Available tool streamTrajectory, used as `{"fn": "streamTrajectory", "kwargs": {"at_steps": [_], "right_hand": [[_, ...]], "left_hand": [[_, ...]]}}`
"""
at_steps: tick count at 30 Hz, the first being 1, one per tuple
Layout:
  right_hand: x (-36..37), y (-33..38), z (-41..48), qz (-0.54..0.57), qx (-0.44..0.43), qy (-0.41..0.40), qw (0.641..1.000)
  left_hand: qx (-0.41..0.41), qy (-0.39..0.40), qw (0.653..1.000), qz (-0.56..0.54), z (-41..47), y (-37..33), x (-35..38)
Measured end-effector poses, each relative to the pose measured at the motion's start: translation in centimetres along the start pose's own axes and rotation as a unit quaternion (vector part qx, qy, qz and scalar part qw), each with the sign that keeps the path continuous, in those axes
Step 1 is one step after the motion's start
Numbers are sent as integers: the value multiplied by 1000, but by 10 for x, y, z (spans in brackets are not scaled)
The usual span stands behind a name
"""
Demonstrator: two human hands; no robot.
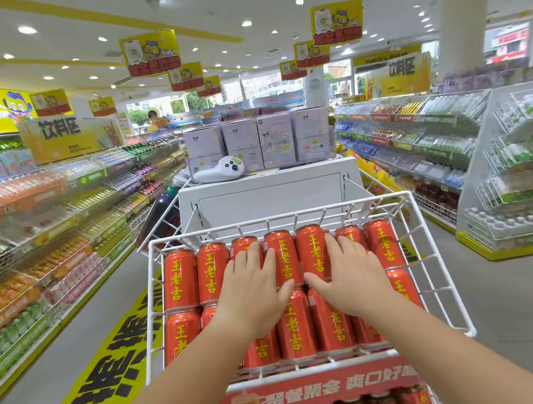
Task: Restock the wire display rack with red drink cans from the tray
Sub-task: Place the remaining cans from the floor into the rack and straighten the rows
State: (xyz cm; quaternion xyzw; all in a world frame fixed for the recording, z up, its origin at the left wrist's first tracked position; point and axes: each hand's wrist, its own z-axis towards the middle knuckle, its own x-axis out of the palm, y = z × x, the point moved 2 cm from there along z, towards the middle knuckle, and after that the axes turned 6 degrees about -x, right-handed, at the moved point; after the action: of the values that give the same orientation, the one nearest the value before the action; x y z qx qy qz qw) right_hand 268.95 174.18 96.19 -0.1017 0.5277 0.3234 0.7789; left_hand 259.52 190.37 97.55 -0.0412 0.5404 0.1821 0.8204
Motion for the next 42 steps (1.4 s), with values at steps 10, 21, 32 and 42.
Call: {"fn": "streamTrajectory", "kwargs": {"at_steps": [10, 21, 32, 42], "right_hand": [[-13, 19, -118, -95, -30, 23, 995], [-20, 1, -244, -95, 6, 48, 994], [55, -93, -348, -54, 21, 109, 992], [249, -173, -460, -18, 15, 226, 974]], "left_hand": [[85, 45, 995, -18, -92, 4, 4], [160, 55, 985, -41, -185, -37, 25], [156, 114, 981, -34, -260, -132, 104], [161, 229, 960, -18, -355, -196, 307]]}}
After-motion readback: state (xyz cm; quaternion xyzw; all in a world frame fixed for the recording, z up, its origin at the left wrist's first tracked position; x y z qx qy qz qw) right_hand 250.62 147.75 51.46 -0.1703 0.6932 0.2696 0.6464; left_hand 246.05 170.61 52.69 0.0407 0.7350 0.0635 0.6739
